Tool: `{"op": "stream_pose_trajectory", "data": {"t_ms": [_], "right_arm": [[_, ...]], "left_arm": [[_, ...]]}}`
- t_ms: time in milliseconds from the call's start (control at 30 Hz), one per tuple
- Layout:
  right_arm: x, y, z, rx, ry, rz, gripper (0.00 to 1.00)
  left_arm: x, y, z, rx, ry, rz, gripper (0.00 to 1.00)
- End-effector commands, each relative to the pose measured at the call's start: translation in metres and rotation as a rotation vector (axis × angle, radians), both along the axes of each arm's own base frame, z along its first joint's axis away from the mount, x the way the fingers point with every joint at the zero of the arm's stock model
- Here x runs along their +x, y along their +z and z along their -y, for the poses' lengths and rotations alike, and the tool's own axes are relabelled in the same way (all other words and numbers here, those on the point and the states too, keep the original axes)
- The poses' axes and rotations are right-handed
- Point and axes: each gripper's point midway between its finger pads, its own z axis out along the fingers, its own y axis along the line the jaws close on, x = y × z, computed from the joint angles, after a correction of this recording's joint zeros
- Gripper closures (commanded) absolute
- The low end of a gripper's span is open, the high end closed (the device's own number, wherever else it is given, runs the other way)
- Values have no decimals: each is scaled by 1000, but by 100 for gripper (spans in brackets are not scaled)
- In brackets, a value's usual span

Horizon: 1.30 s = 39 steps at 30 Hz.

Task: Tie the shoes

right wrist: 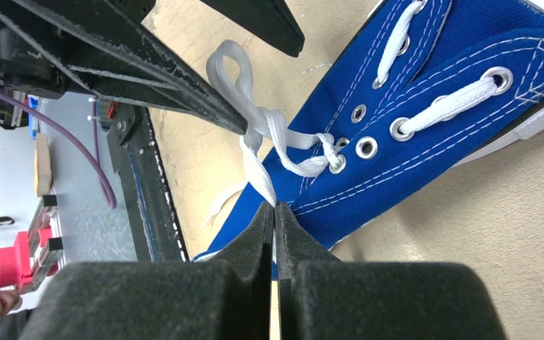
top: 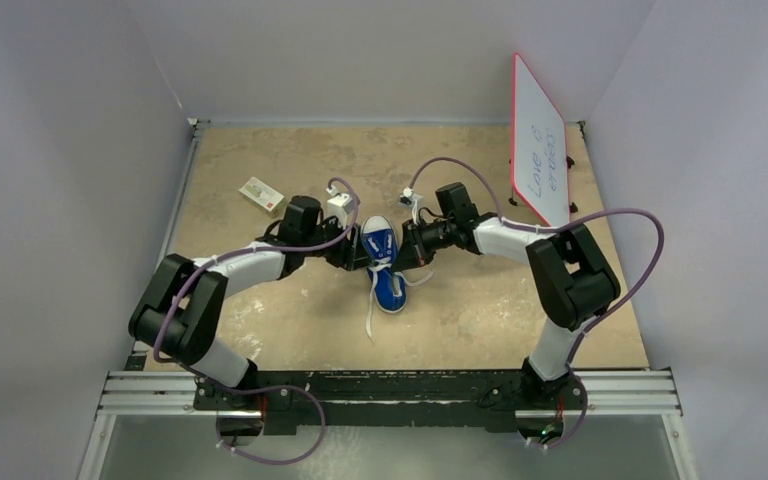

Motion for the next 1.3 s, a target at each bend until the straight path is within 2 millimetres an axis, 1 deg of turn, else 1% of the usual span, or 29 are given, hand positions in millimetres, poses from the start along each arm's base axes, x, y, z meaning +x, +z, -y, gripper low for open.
{"op": "stream_pose_trajectory", "data": {"t_ms": [0, 167, 267, 333, 467, 533, 600, 667, 800, 900, 933, 967, 1067, 1133, 1267], "right_arm": [[8, 8, -8, 2, 16, 37, 100], [7, 5, -10, -8, 27, 35, 100], [7, 5, -10, -11, 26, 33, 100], [7, 5, -9, -10, 25, 36, 100], [6, 6, -9, -8, 25, 39, 100], [7, 7, -9, -6, 24, 39, 100], [6, 7, -9, -6, 24, 40, 100], [6, 7, -9, -5, 26, 42, 100], [6, 9, -10, -1, 30, 47, 100], [4, 12, -9, 2, 37, 52, 100], [2, 14, -8, 3, 43, 47, 98], [0, 18, -8, 4, 49, 43, 94], [8, 33, -3, -4, 35, 111, 75], [12, 39, -4, -3, 43, 153, 67], [28, 43, -8, -12, 36, 197, 62]], "left_arm": [[-5, 22, 18, -147, -71, 32, 49], [-7, 25, 21, -185, -72, 27, 47], [-9, 20, 23, -188, -85, 6, 46], [-9, 17, 22, -175, -86, 6, 47], [-5, 6, 17, -113, -82, -4, 53], [-5, 1, 16, -98, -85, -8, 54], [-4, 1, 17, -100, -88, -6, 54], [-2, 2, 19, -106, -90, -1, 58], [1, -1, 19, -99, -80, -7, 72], [-1, -3, 23, -94, -90, -7, 83], [-1, -3, 24, -92, -91, -2, 86], [-1, -3, 24, -88, -90, 1, 89], [-1, 1, 27, -86, -82, 24, 94], [0, 4, 27, -79, -71, 41, 96], [1, 9, 26, -72, -56, 65, 98]]}}
